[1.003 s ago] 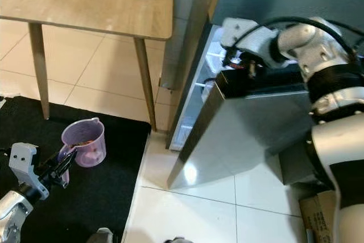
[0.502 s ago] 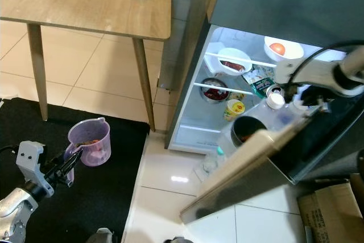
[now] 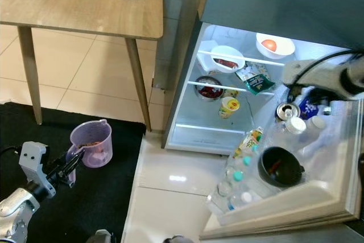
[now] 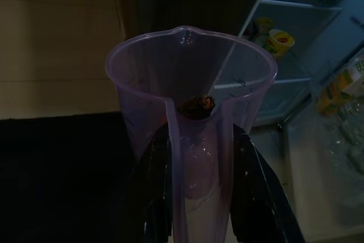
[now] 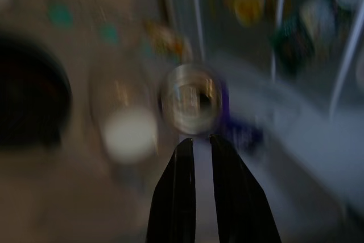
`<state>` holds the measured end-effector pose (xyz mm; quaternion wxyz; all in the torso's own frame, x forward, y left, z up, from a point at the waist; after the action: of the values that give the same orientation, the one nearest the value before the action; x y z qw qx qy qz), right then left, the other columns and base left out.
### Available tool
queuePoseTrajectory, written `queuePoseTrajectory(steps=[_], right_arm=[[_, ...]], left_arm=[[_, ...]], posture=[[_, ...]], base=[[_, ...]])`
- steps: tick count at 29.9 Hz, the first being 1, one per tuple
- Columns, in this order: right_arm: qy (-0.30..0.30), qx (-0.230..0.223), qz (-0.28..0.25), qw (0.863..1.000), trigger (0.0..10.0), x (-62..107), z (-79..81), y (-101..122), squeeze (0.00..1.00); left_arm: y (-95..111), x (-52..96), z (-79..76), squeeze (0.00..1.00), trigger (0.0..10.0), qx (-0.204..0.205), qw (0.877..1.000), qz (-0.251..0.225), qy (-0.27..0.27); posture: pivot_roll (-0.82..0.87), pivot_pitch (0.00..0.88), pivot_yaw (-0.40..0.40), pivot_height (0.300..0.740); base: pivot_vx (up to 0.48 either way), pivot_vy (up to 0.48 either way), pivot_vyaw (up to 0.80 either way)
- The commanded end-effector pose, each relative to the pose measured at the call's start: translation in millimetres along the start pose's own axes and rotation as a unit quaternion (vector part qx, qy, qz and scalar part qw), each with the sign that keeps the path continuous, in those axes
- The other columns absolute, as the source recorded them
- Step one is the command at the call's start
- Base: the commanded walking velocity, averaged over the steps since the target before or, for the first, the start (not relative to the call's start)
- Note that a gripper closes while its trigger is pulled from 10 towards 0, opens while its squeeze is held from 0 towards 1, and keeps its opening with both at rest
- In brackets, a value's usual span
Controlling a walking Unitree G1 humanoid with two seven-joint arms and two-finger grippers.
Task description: Restocking fridge
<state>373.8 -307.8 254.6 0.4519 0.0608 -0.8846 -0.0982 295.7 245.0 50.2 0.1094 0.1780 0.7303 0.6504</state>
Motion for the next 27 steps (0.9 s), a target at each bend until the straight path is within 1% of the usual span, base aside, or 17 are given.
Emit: queuePoseTrajectory(steps=[1,4,5,6,8,9,10,11,12,13,15,16,17,21,23,24,27], right_arm=[[0.005,-0.007,-0.022,1.000,10.0,-2.4,4.2,1.3,0.00],[0.017,-0.008,-0.073,0.997,10.0,-21.0,12.4,18.2,0.00],[0.034,-0.012,-0.087,0.996,10.0,-29.7,20.3,22.0,0.00],[0.064,-0.011,-0.092,0.994,10.0,-39.5,33.3,22.7,0.00],[0.111,-0.009,-0.085,0.990,10.0,-54.5,56.3,19.3,0.00],[0.111,-0.009,-0.085,0.990,10.0,-54.5,56.3,19.3,0.00],[0.135,-0.007,-0.078,0.988,10.0,-66.0,72.1,16.6,0.00],[0.135,-0.007,-0.078,0.988,10.0,-66.0,72.1,16.6,0.00],[0.152,-0.007,-0.076,0.986,10.0,-75.6,85.5,15.3,0.00],[0.152,-0.007,-0.076,0.986,10.0,-75.6,85.5,15.3,0.00],[0.158,-0.027,-0.092,0.983,10.0,-94.3,102.2,22.5,0.00],[0.158,-0.027,-0.092,0.983,10.0,-94.3,102.2,22.5,0.00],[0.157,-0.050,-0.113,0.980,10.0,-113.6,119.2,32.4,0.00],[0.132,-0.100,-0.134,0.977,10.0,-136.0,132.4,47.2,0.00],[0.127,-0.109,-0.136,0.976,10.0,-140.1,135.0,49.5,0.00],[0.118,-0.114,-0.127,0.978,10.0,-146.6,143.3,49.5,0.00],[0.108,-0.110,-0.106,0.982,10.0,-149.1,147.4,44.0,0.00]], left_arm=[[-11.5,0.7,-8.2,0.00,10.0,0.010,1.000,0.010,-0.008],[-18.3,1.6,-9.2,0.00,10.0,0.020,1.000,0.019,-0.004],[-20.9,2.0,-9.2,0.00,10.0,0.022,0.999,0.022,-0.002],[-22.7,2.0,-9.5,0.00,10.0,0.024,0.999,0.025,-0.001],[-24.3,1.7,-9.8,0.00,10.0,0.027,0.999,0.026,0.001],[-24.3,1.7,-9.8,0.00,10.0,0.027,0.999,0.026,0.001],[-25.1,1.9,-9.3,0.00,10.0,0.030,0.999,0.026,0.004],[-25.1,1.9,-9.3,0.00,10.0,0.030,0.999,0.026,0.004],[-26.1,2.2,-8.5,0.00,10.0,0.033,0.999,0.026,0.007],[-26.1,2.2,-8.5,0.00,10.0,0.033,0.999,0.026,0.007],[-30.1,3.0,-8.2,0.00,10.0,0.037,0.999,0.031,0.013],[-30.1,3.0,-8.2,0.00,10.0,0.037,0.999,0.031,0.013],[-35.3,3.8,-10.2,0.00,10.0,0.043,0.998,0.038,0.016],[-43.9,5.6,-11.7,0.00,10.0,0.051,0.997,0.050,0.024],[-45.9,6.3,-11.7,0.00,10.0,0.053,0.997,0.053,0.026],[-50.5,8.9,-9.8,0.00,10.0,0.056,0.996,0.062,0.037],[-52.8,10.6,-8.5,0.00,10.0,0.056,0.995,0.067,0.043]], posture=[[0.06,0.121,-0.133,0.740],[0.06,0.120,-0.130,0.740],[0.05,0.121,-0.128,0.740],[0.06,0.121,-0.126,0.740],[0.06,0.121,-0.126,0.740],[0.06,0.121,-0.126,0.740],[0.06,0.120,-0.128,0.740],[0.06,0.120,-0.128,0.740],[0.06,0.120,-0.128,0.740],[0.06,0.120,-0.128,0.740],[0.07,0.115,-0.125,0.740],[0.07,0.115,-0.125,0.740],[0.07,0.114,-0.123,0.740],[0.07,0.111,-0.116,0.740],[0.07,0.111,-0.116,0.740],[0.07,0.111,-0.112,0.740],[0.07,0.112,-0.109,0.740]], base=[[0.000,0.000,0.00],[0.000,0.000,0.00],[0.000,0.000,0.00],[0.000,0.000,0.00],[0.000,0.000,0.00],[0.000,0.000,0.00],[0.000,0.000,0.00],[0.000,0.000,0.00],[0.000,0.000,0.00],[0.000,0.000,0.00],[0.000,0.000,0.00],[0.000,0.000,0.00],[0.000,0.000,0.00],[0.000,0.000,0.00],[0.000,0.000,0.00],[0.000,0.000,0.00],[0.000,0.000,0.00]])
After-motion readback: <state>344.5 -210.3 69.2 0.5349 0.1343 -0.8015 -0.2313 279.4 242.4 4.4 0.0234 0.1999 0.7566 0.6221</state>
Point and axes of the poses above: a point about 5 cm out from each wrist's last joint towards the gripper, its own x axis pointing back from the gripper into the wrist, its own y axis along the axis of the wrist's last joint, z = x × y, the point moved 4 cm from there along -x, pointing out of the wrist towards the gripper, and after that the axes turned 6 degrees about x, right-handed, at the moved point
